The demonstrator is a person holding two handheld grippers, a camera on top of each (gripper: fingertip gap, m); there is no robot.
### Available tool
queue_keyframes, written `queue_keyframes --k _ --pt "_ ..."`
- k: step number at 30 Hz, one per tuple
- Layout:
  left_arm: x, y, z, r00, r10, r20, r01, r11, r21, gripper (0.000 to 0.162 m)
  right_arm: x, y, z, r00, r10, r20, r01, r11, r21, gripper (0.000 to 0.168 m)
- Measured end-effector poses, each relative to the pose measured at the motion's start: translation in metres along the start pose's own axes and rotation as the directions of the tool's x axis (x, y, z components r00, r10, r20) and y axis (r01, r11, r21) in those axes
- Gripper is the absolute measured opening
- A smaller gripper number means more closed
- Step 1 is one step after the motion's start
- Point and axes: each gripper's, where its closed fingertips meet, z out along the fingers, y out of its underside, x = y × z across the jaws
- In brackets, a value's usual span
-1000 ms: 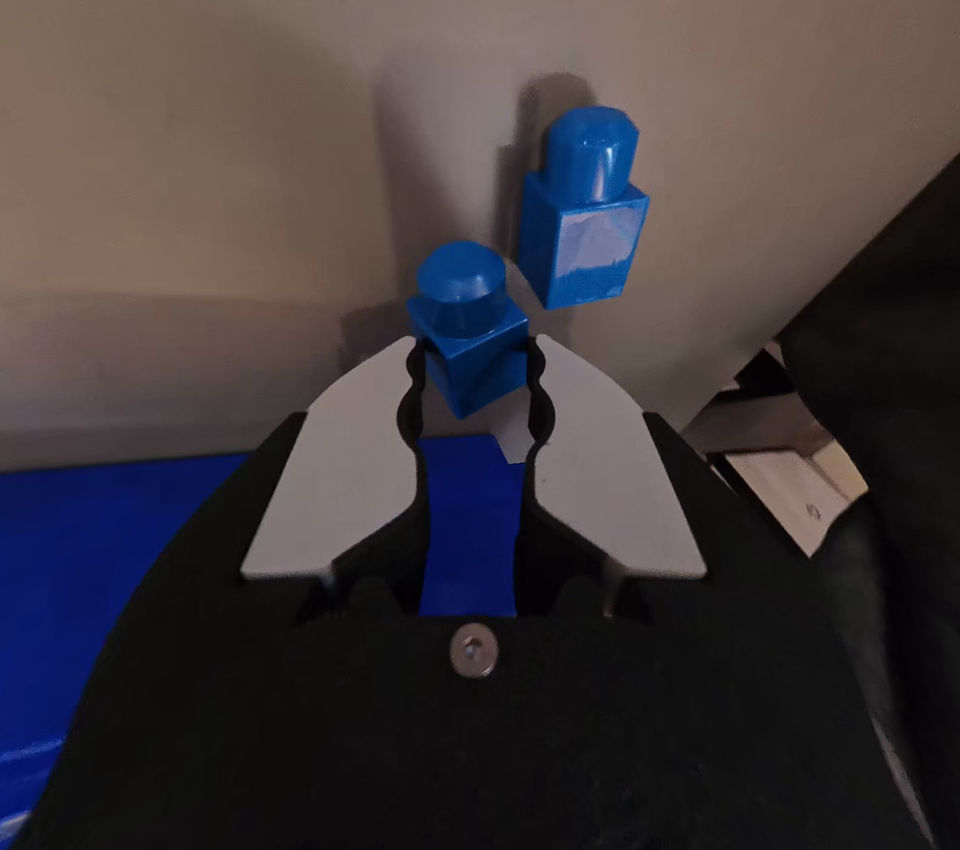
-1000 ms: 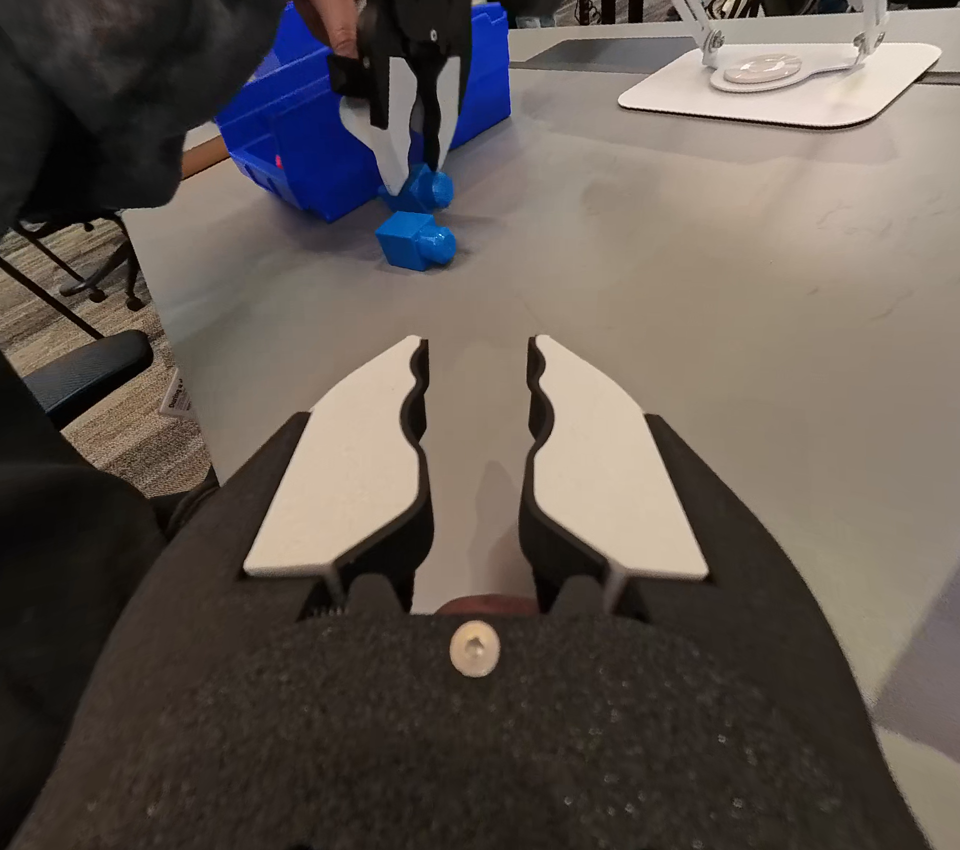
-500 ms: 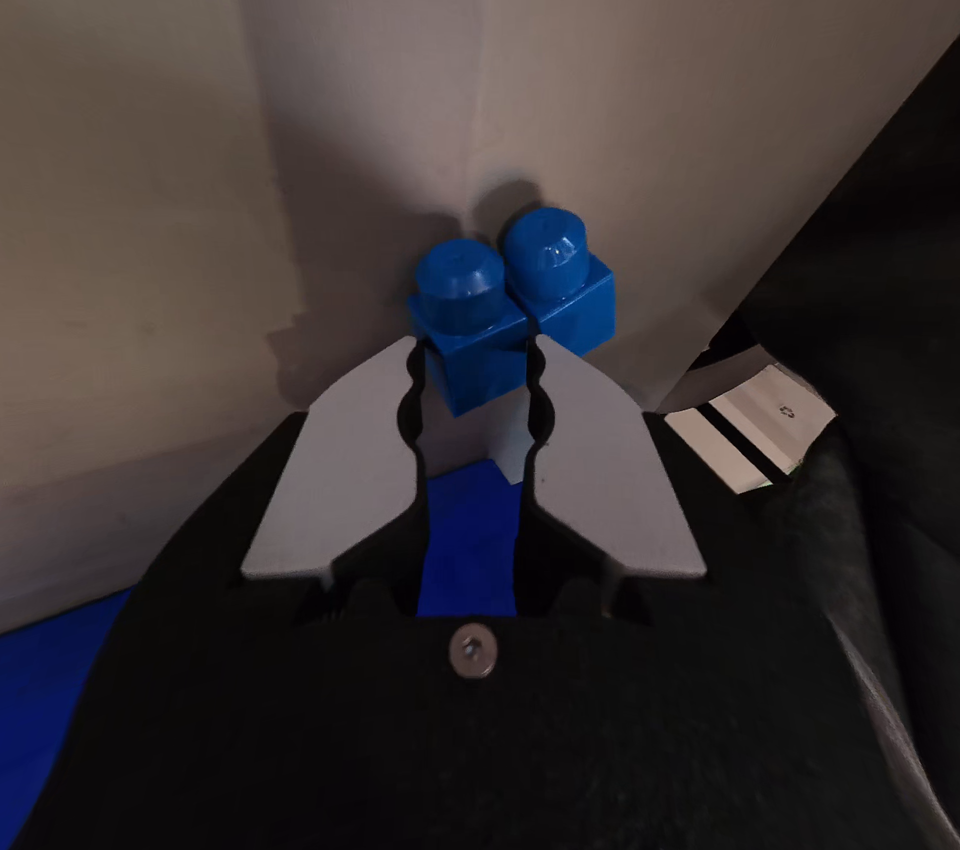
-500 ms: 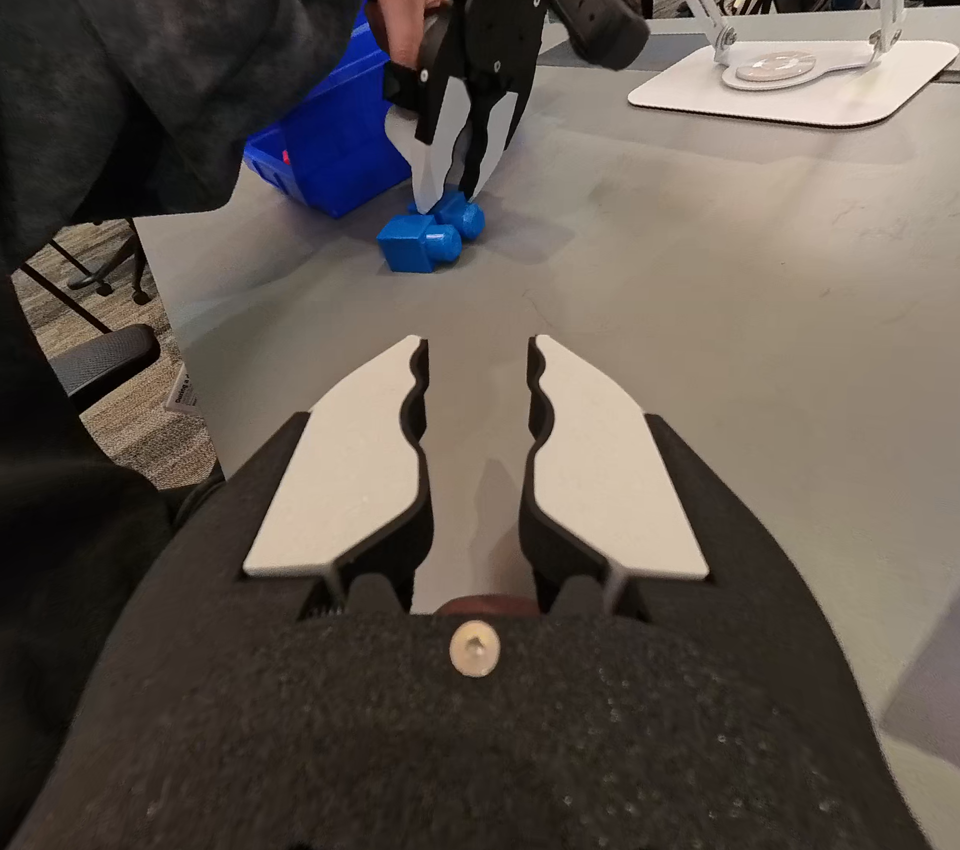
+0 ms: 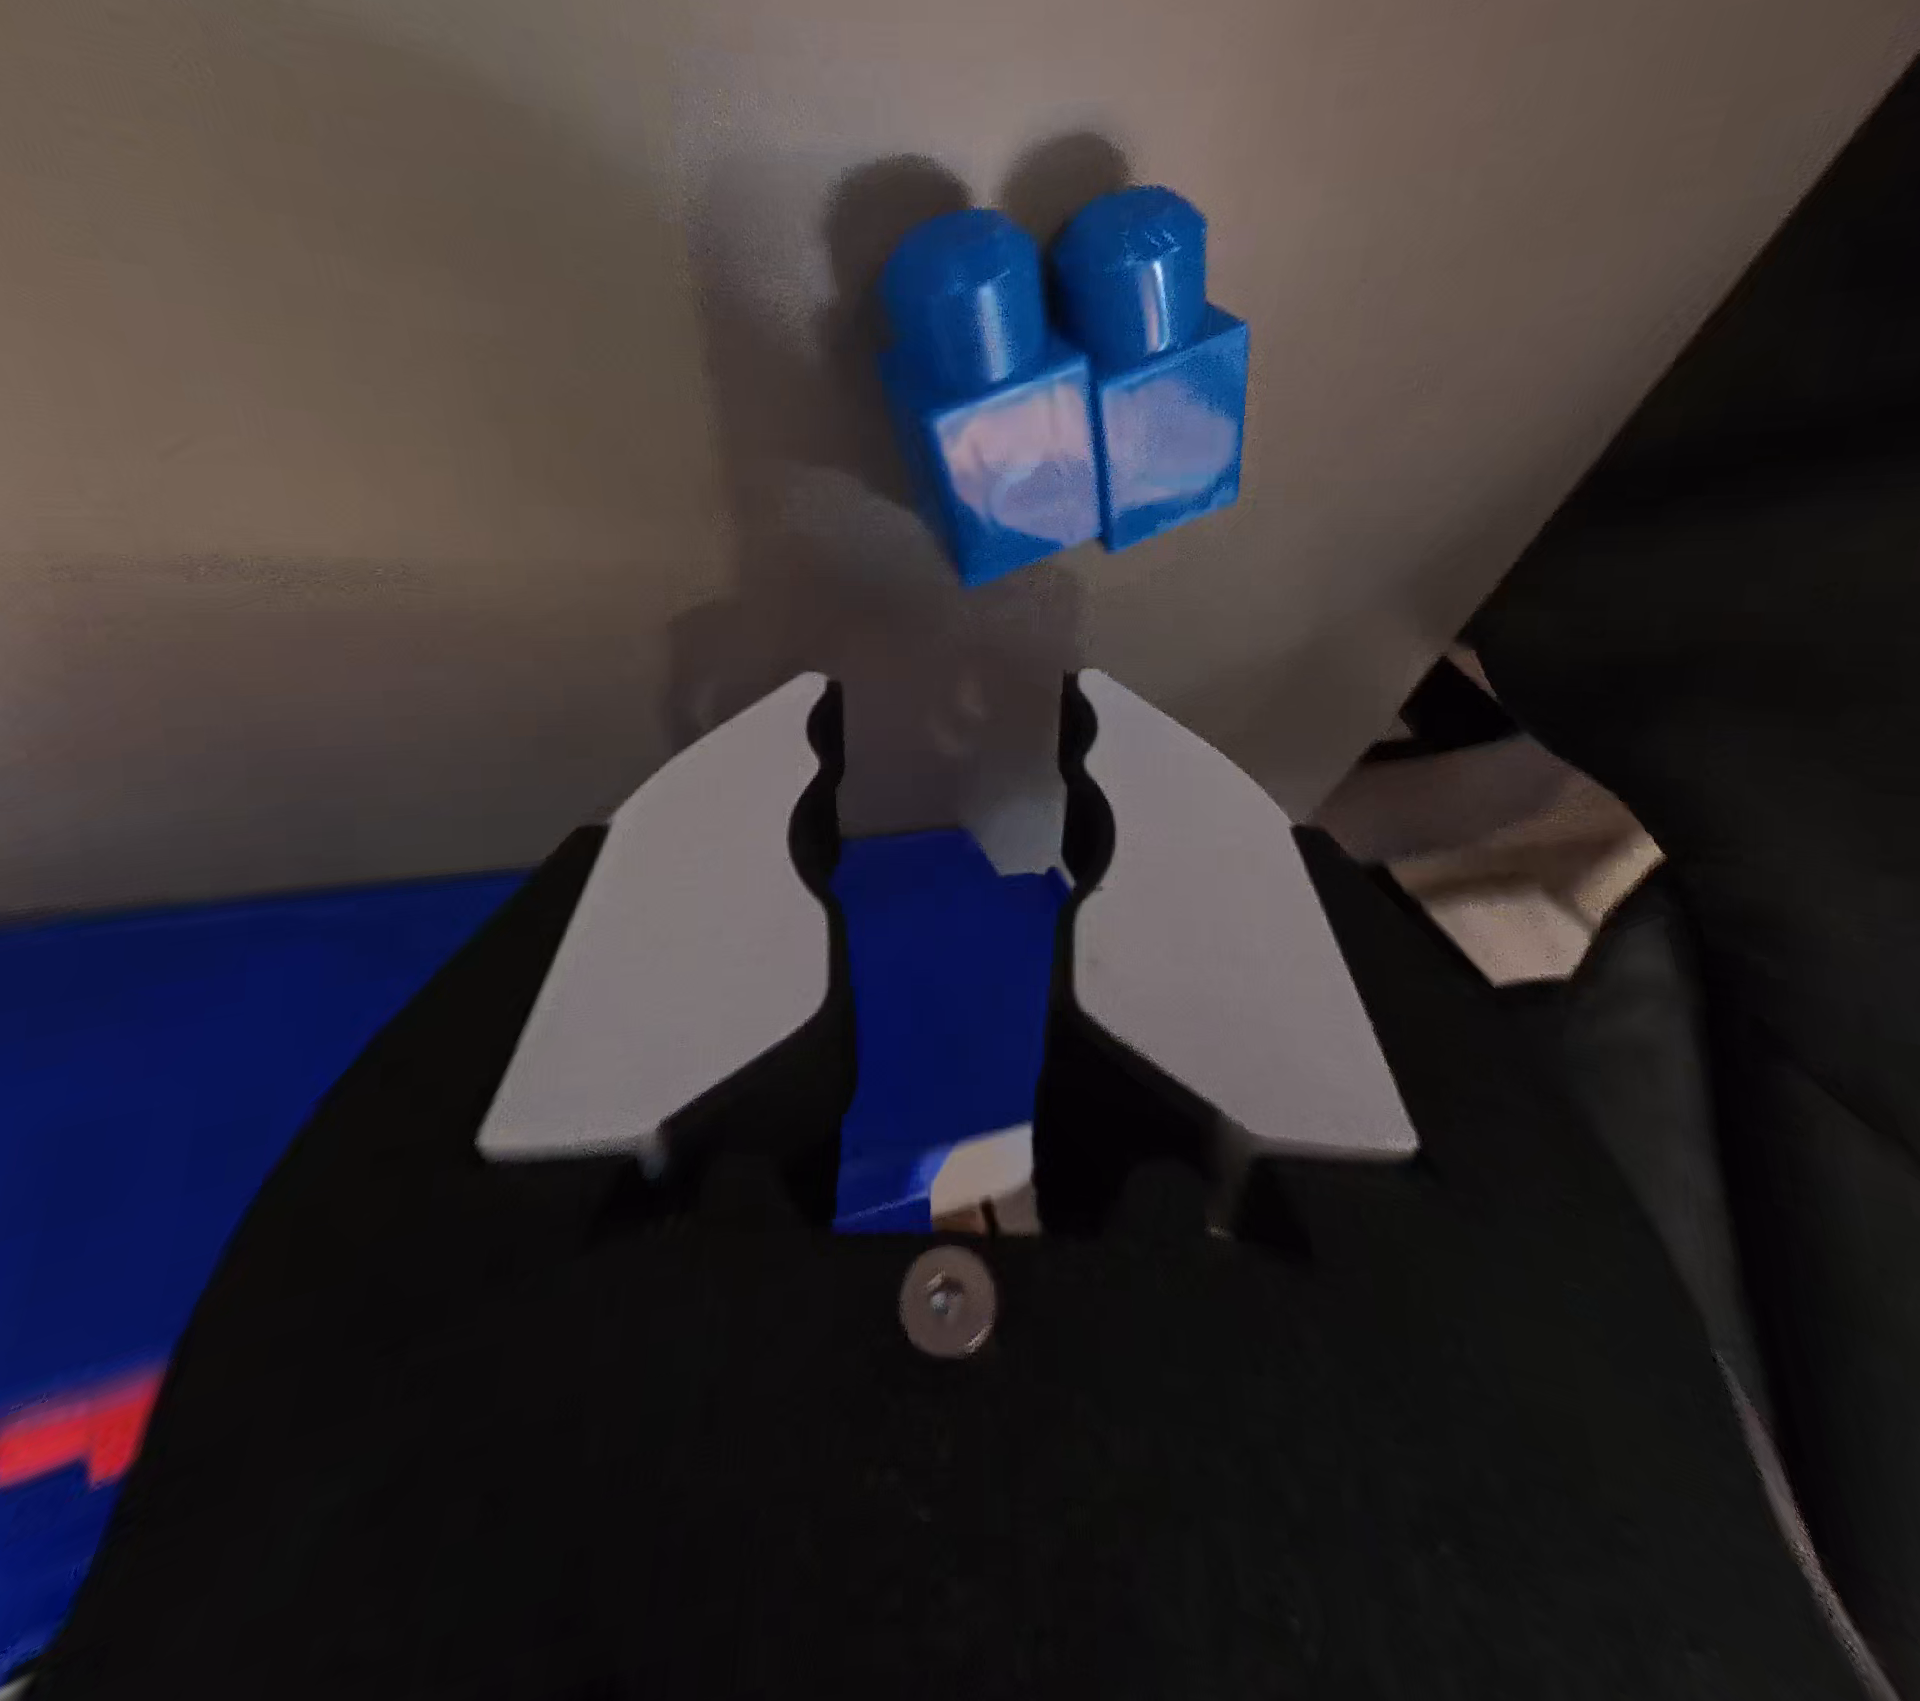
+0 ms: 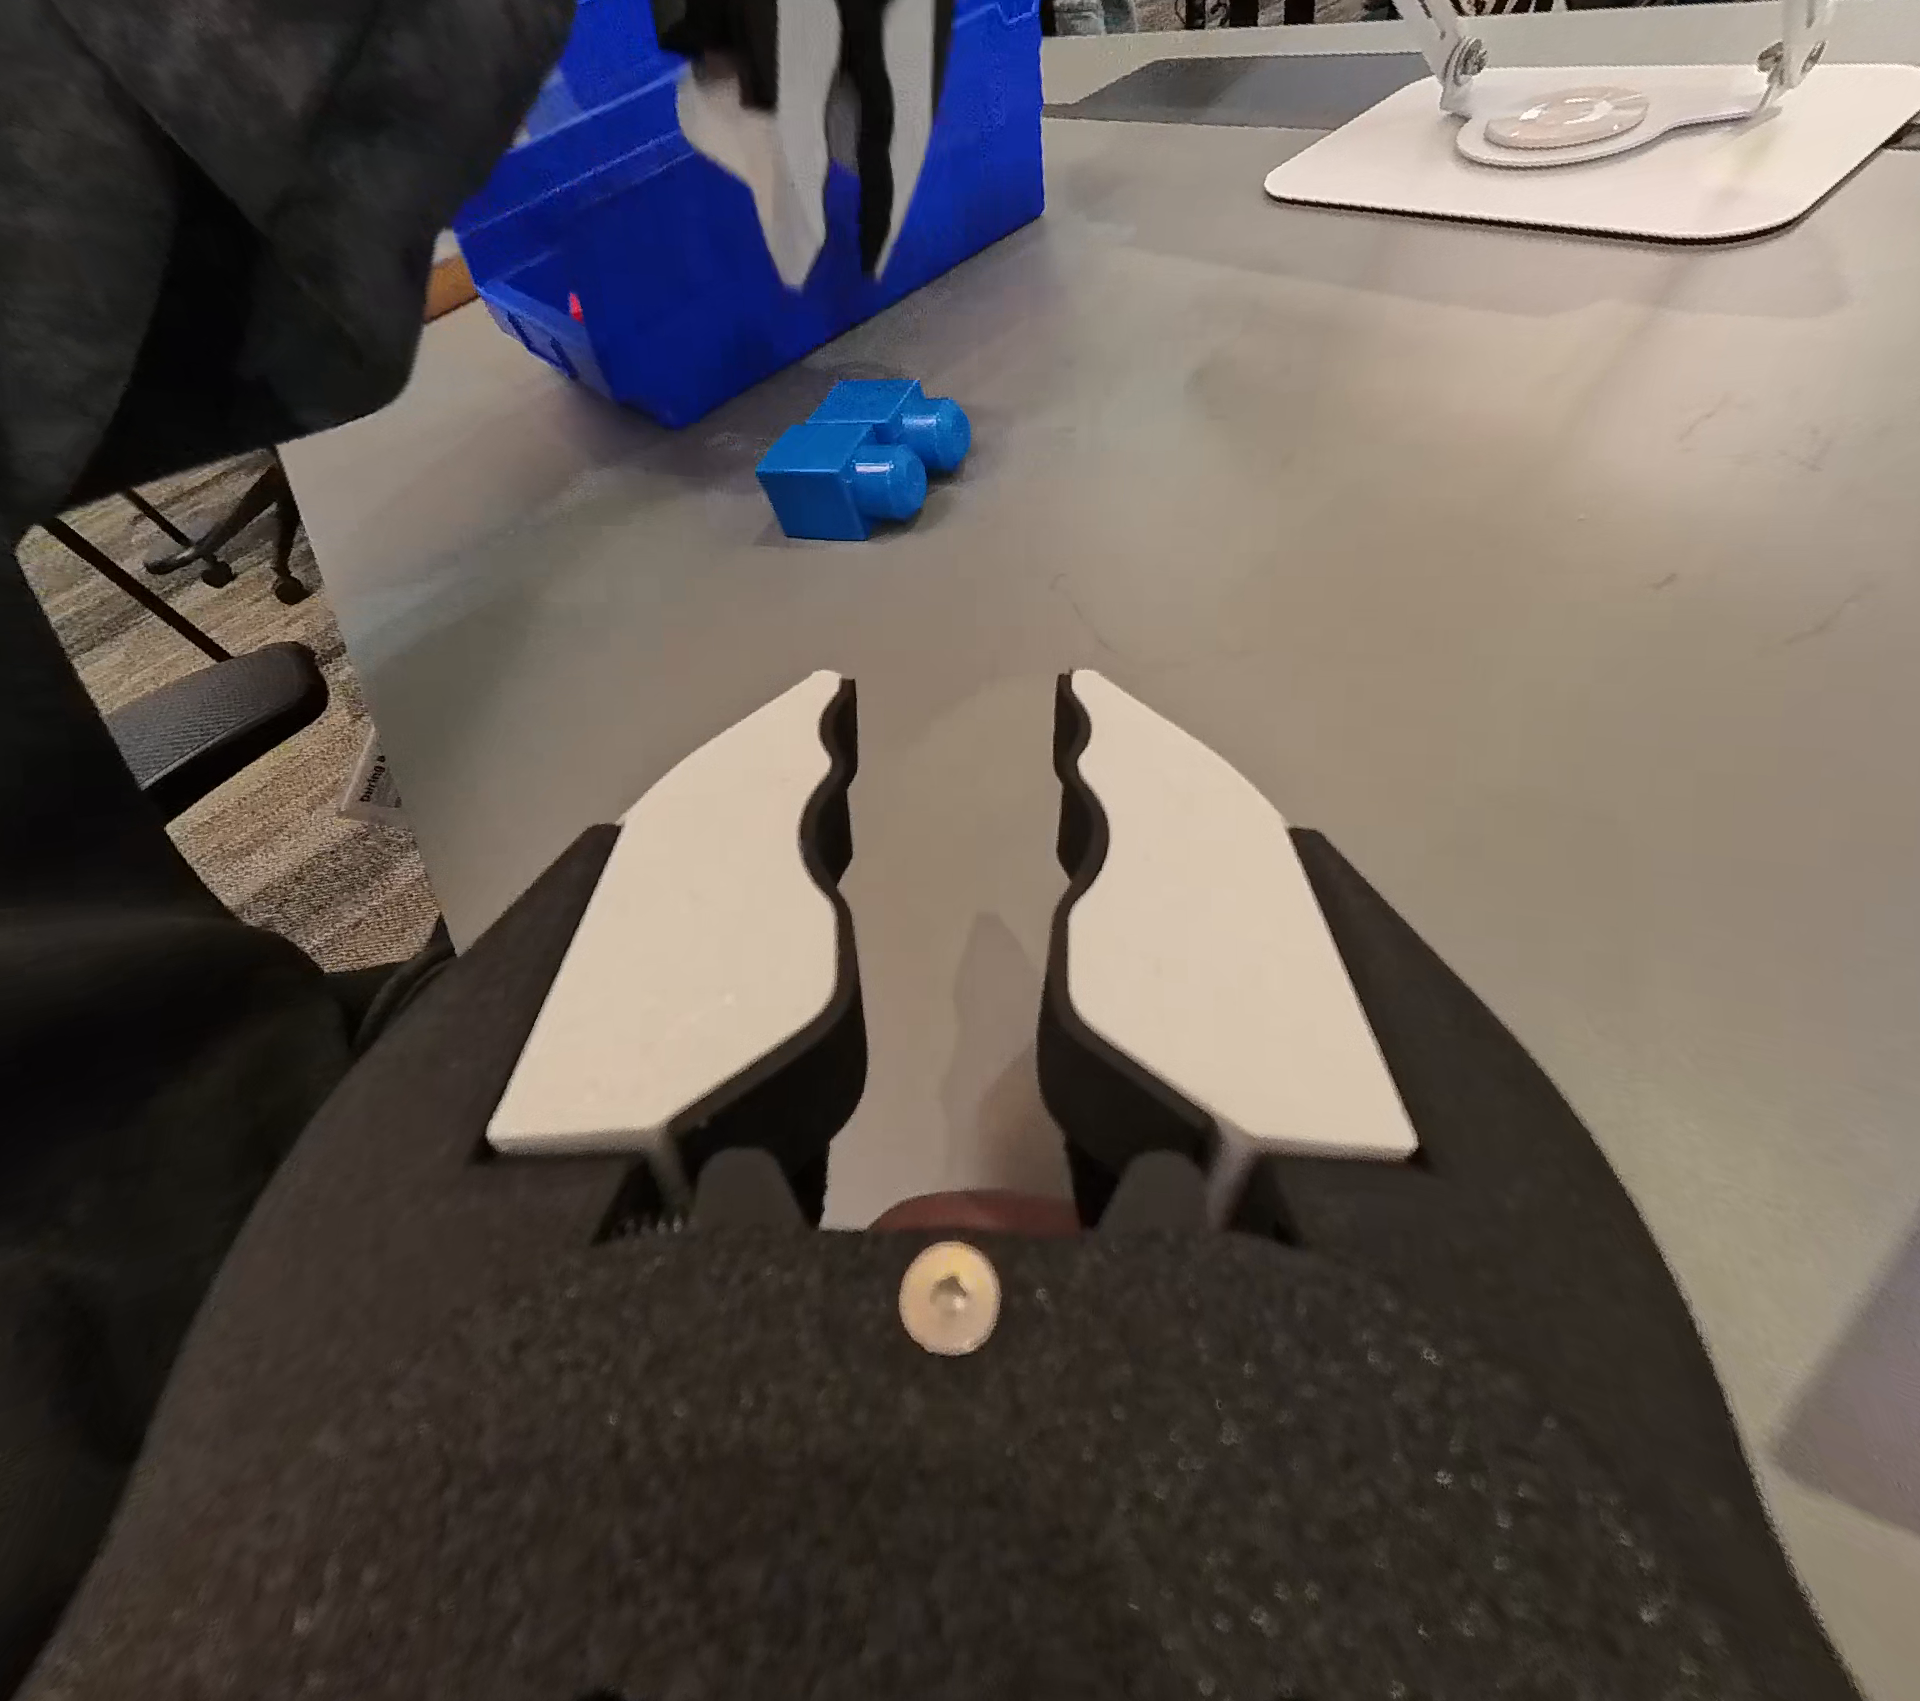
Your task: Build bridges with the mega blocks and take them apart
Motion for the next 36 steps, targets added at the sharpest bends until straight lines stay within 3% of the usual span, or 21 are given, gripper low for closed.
queue_keyframes --k 4,6,9,11,13,17,24,25,26,30,36 --pt "-0.016 0.033 -0.065 0.959 -0.176 0.224 0.089 0.932 0.351 0.041 -0.001 0.0 -0.002 1.0 0.001 0.0 -0.001 1.0 0.004 0.036" --pt "-0.031 0.065 -0.089 0.872 -0.36 0.33 0.155 0.844 0.513 0.048 -0.002 -0.001 -0.002 1.0 -0.006 0.0 0.006 1.0 0.003 0.036" --pt "-0.047 0.118 -0.097 0.687 -0.588 0.427 0.19 0.712 0.676 0.058 -0.004 -0.002 -0.001 1.0 -0.019 0.0 0.019 1.0 0.003 0.036" --pt "-0.044 0.14 -0.082 0.631 -0.641 0.436 0.173 0.665 0.726 0.06 -0.005 -0.002 0.001 1.0 -0.028 -0.002 0.028 1.0 0.0 0.036" --pt "-0.043 0.154 -0.061 0.609 -0.656 0.446 0.167 0.655 0.737 0.054 -0.005 0.0 0.004 0.999 -0.032 -0.002 0.032 0.999 -0.008 0.036" --pt "-0.059 0.165 -0.024 0.626 -0.593 0.506 0.173 0.739 0.651 0.059 -0.007 0.0 0.01 1.0 -0.027 0.014 0.027 1.0 -0.014 0.036" --pt "-0.109 0.162 0.0 0.727 -0.539 0.427 0.209 0.765 0.609 0.056 -0.013 0.0 0.015 0.999 -0.042 0.022 0.042 0.999 -0.023 0.036" --pt "-0.113 0.161 0.003 0.738 -0.526 0.423 0.206 0.773 0.601 0.053 -0.012 0.002 0.015 0.999 -0.038 0.019 0.039 0.999 -0.026 0.036" --pt "-0.114 0.159 0.007 0.755 -0.507 0.415 0.201 0.782 0.59 0.038 -0.012 0.002 0.014 0.999 -0.031 0.017 0.031 0.999 -0.027 0.035" --pt "-0.114 0.161 0.0 0.749 -0.469 0.469 0.146 0.807 0.573 0.017 -0.009 0.002 0.008 1.0 -0.003 0.007 0.003 1.0 -0.011 0.035" --pt "-0.099 0.177 -0.048 0.673 -0.468 0.572 0.071 0.812 0.58 0.015 -0.007 0.001 0.002 1.0 0.009 0.002 -0.009 1.0 0.0 0.035"
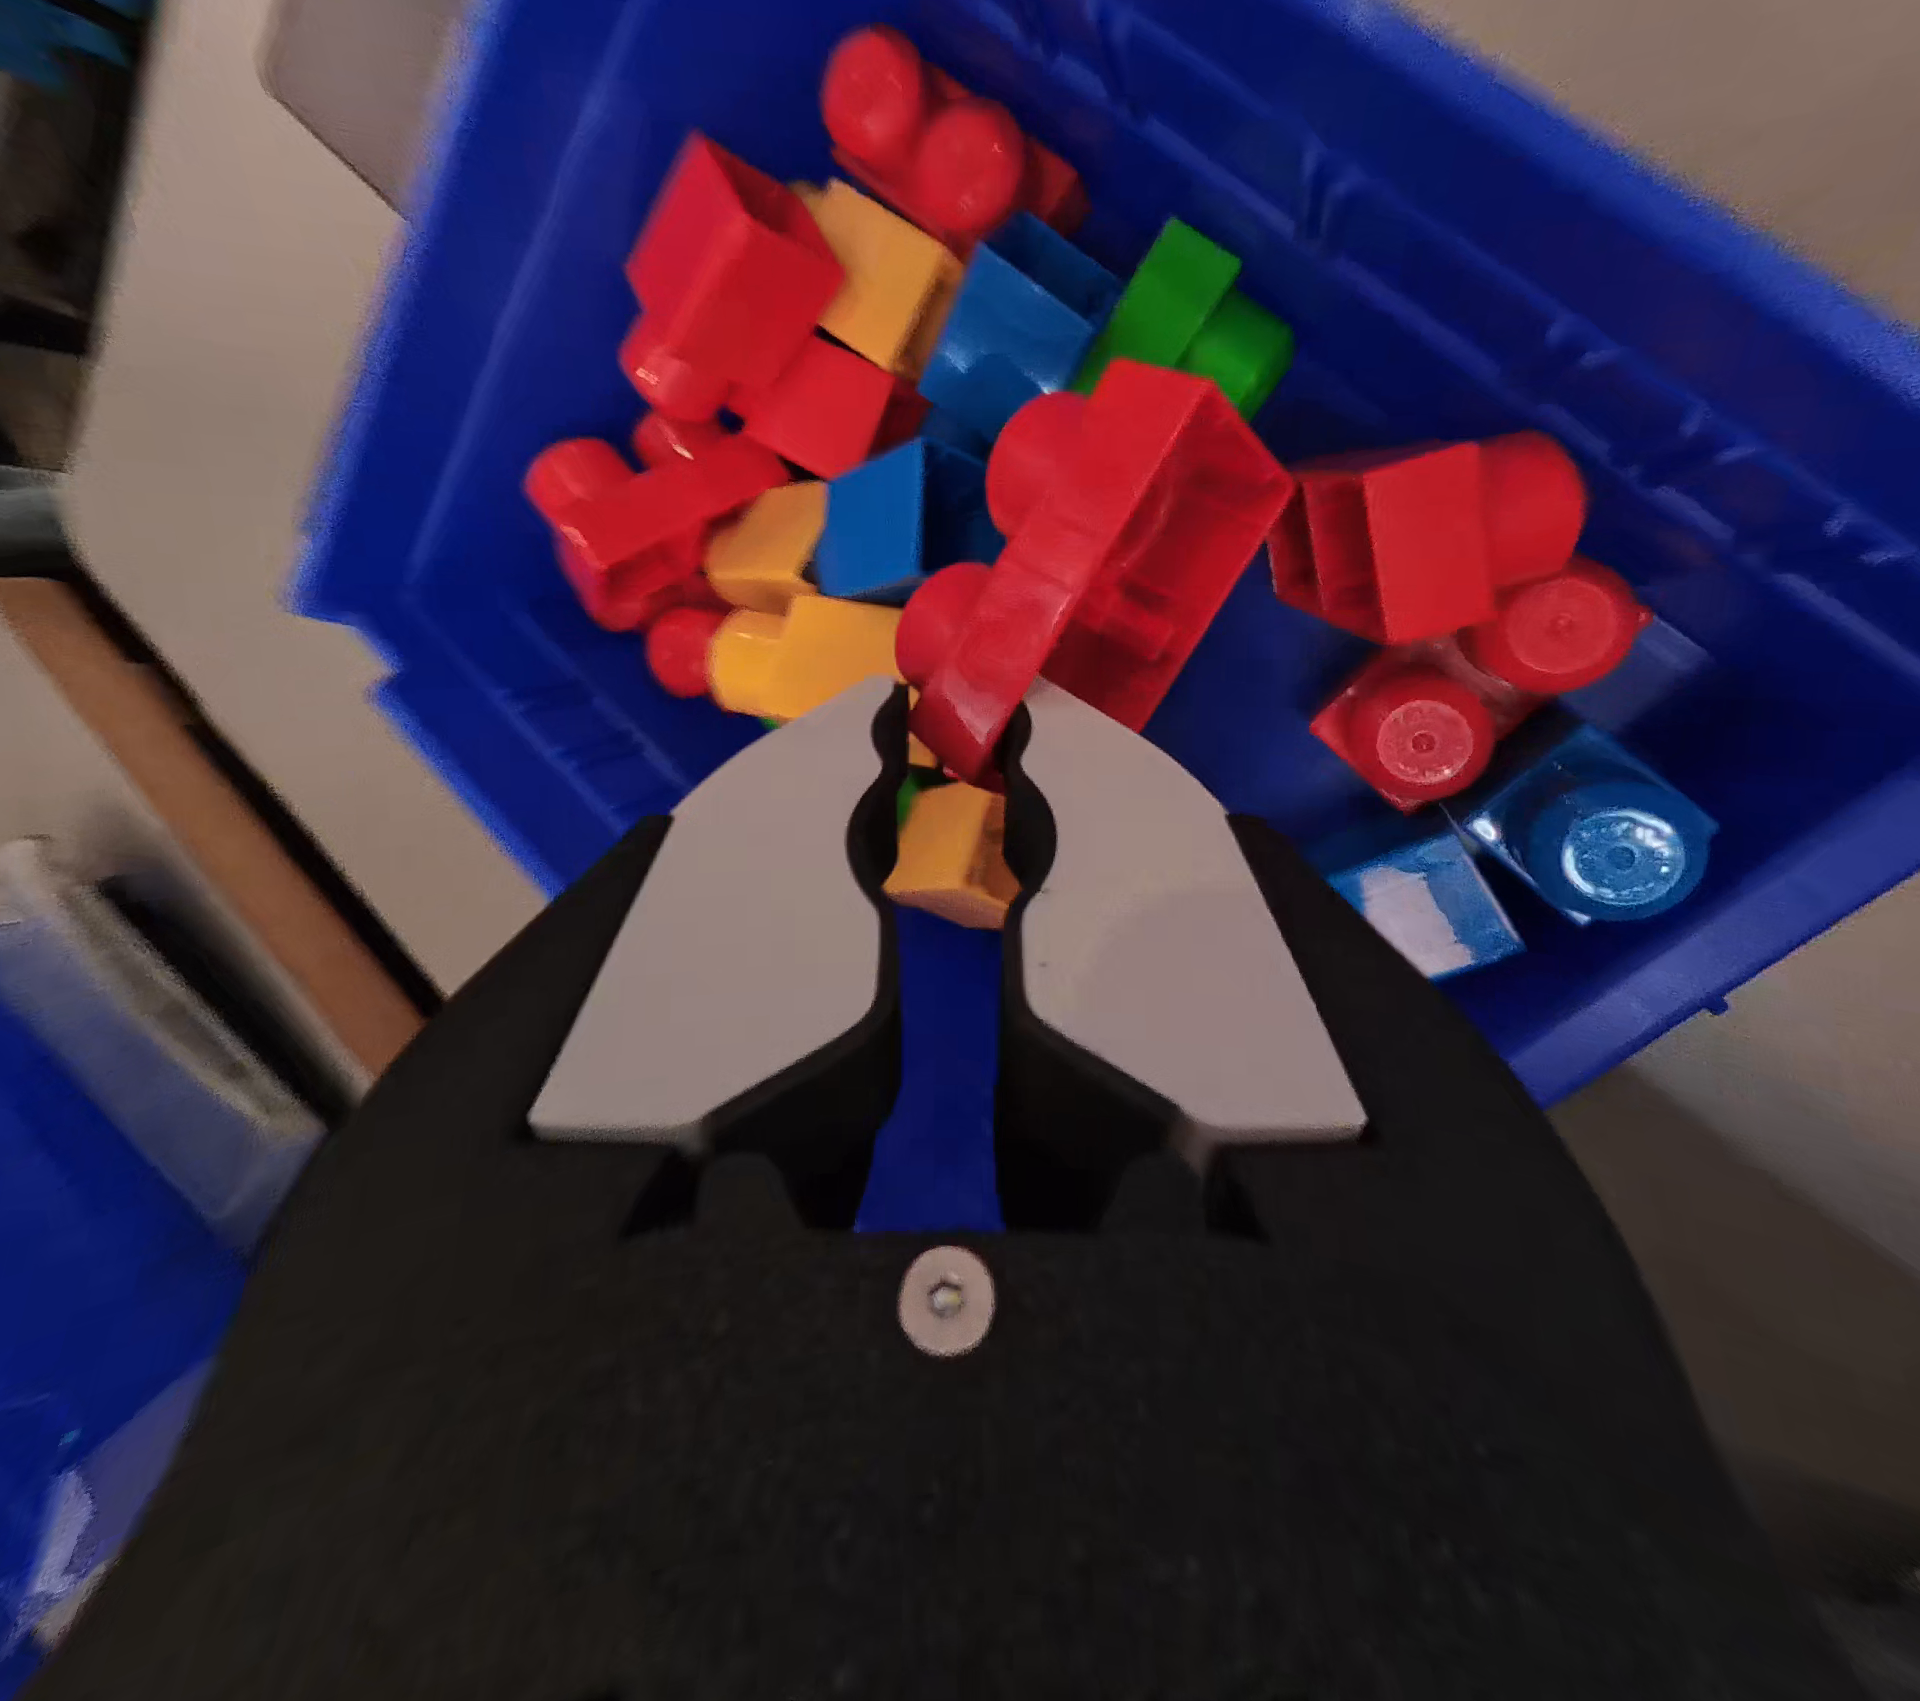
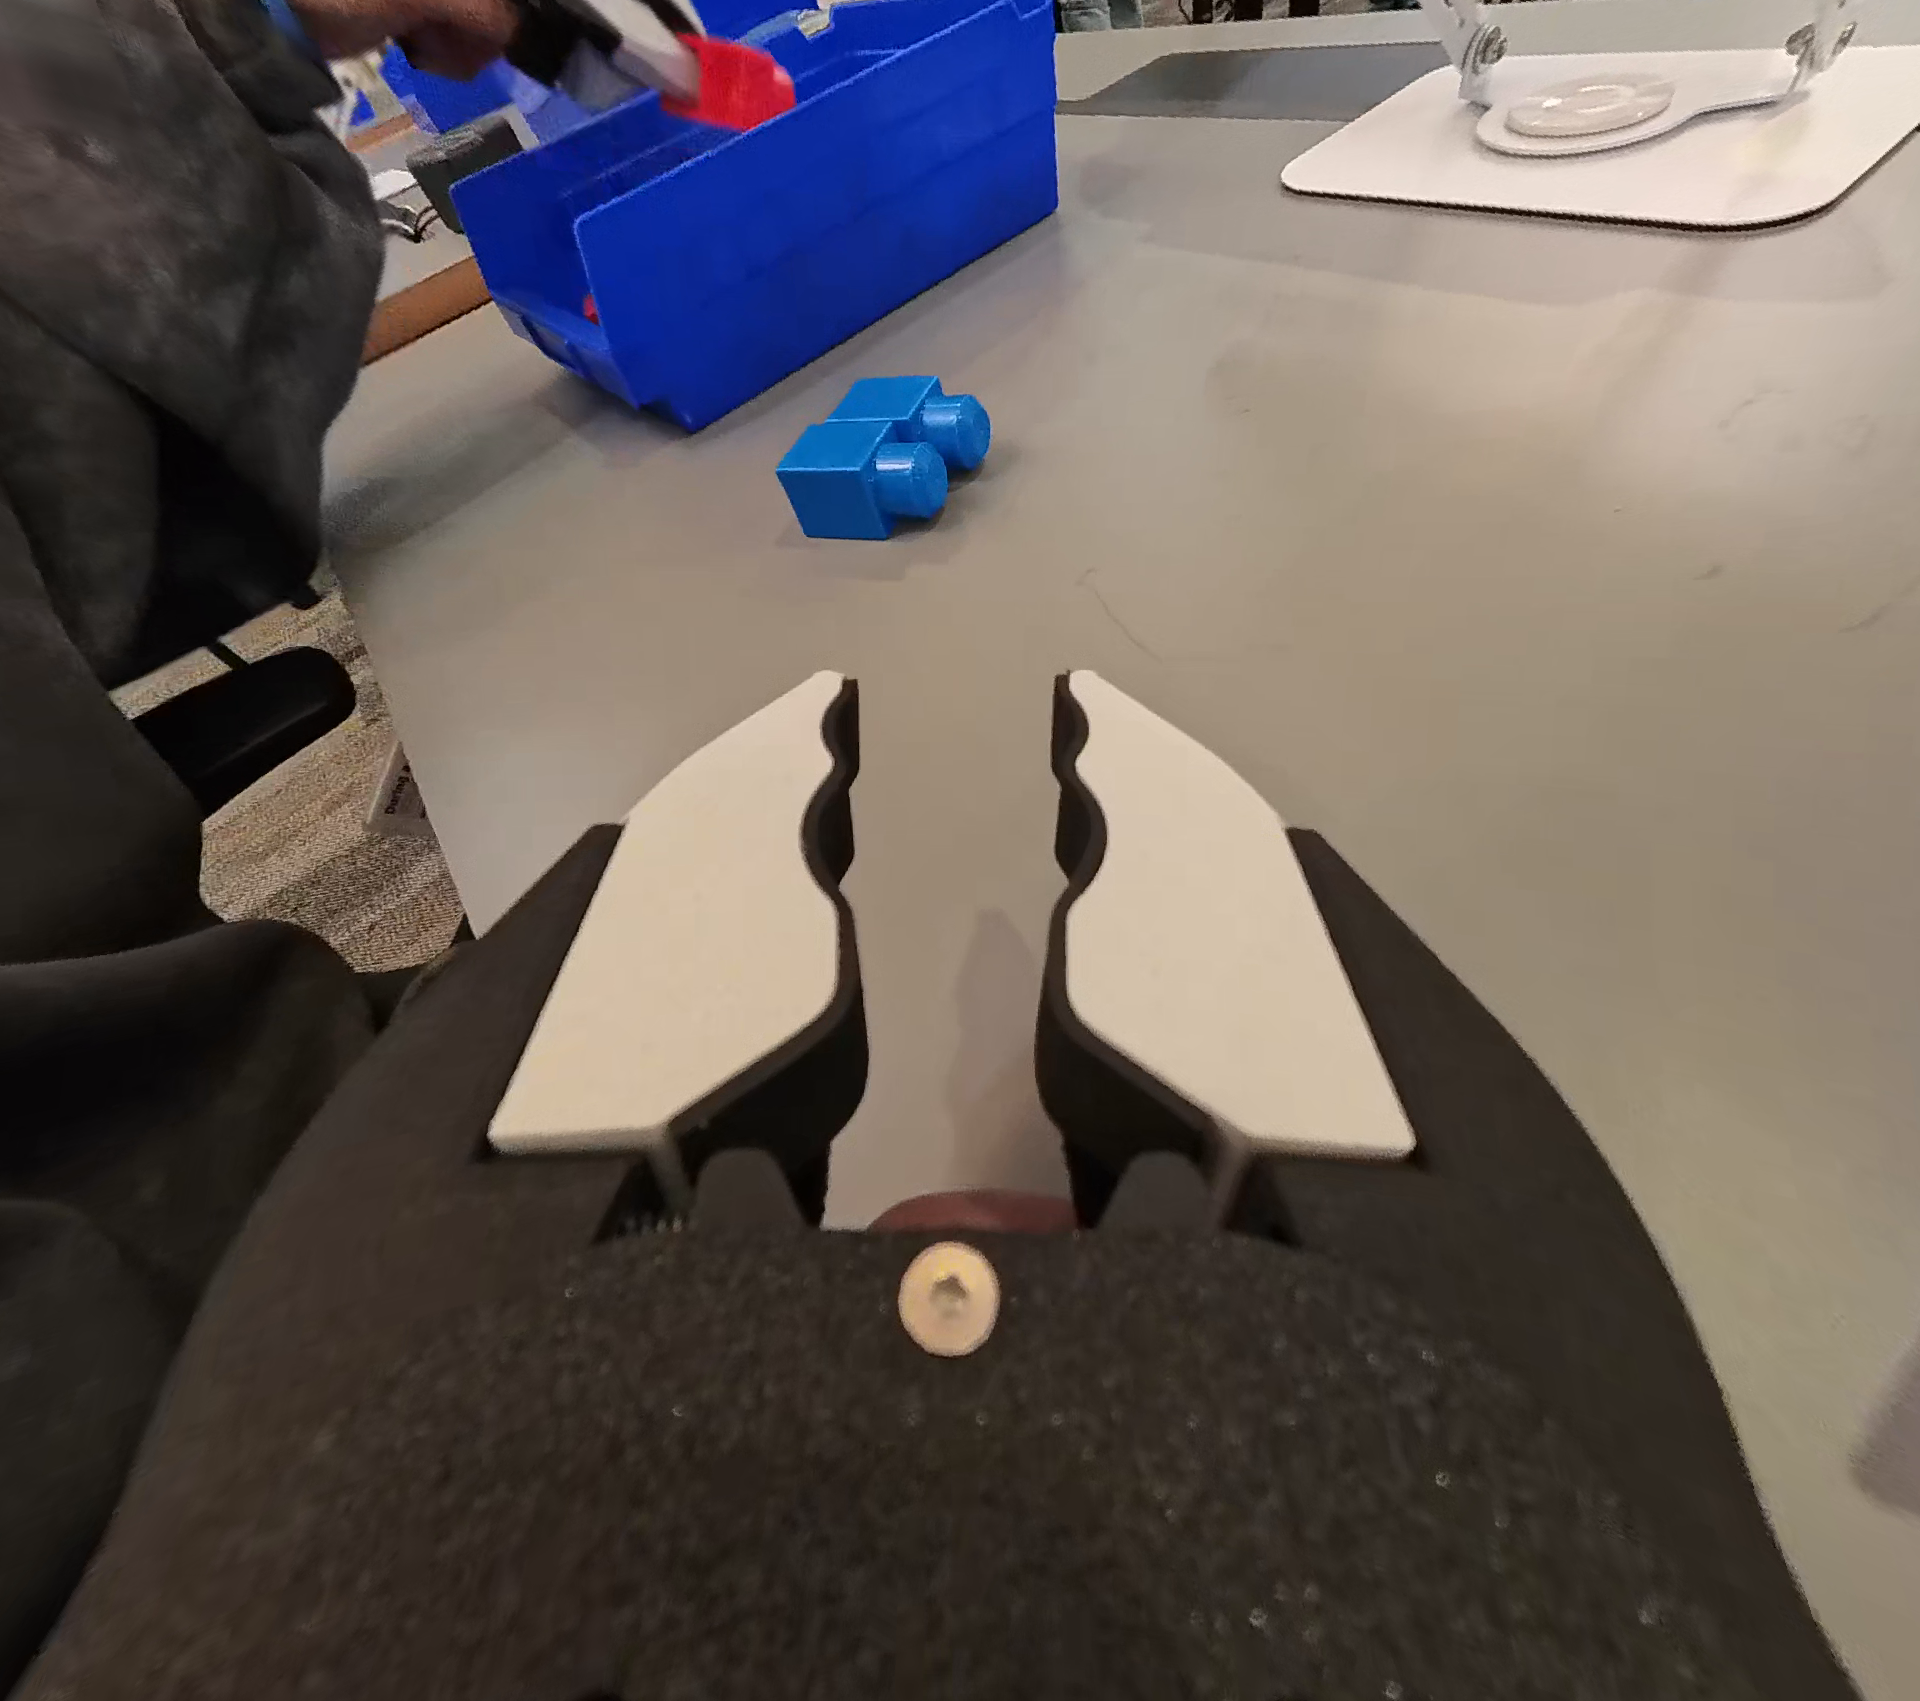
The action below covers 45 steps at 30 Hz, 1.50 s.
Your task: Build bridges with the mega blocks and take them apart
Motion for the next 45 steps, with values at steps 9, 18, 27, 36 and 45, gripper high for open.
queue_keyframes --k 9,18,27,36,45 --pt "0.087 -0.173 -0.019 0.965 0.251 -0.071 -0.221 0.932 0.289 0.012 -0.012 -0.002 0.01 0.998 -0.052 0.034 0.053 0.998 -0.016 0.035" --pt "0.174 -0.238 0.088 0.88 0.451 -0.153 -0.426 0.889 0.17 0.011 -0.008 -0.003 0.002 0.999 -0.046 0.025 0.046 0.999 -0.002 0.035" --pt "0.188 -0.23 0.109 0.842 0.505 -0.19 -0.481 0.862 0.159 0.011 -0.001 -0.008 -0.008 0.999 -0.037 0.002 0.037 0.999 0.017 0.035" --pt "0.196 -0.209 0.108 0.801 0.522 -0.292 -0.508 0.852 0.129 0.031 0.002 -0.011 -0.008 1.0 -0.012 0.015 0.012 1.0 0.027 0.035" --pt "0.187 -0.172 0.062 0.769 0.484 -0.418 -0.517 0.855 0.039 0.053 -0.001 -0.009 -0.006 1.0 -0.015 0.024 0.014 1.0 0.015 0.035"
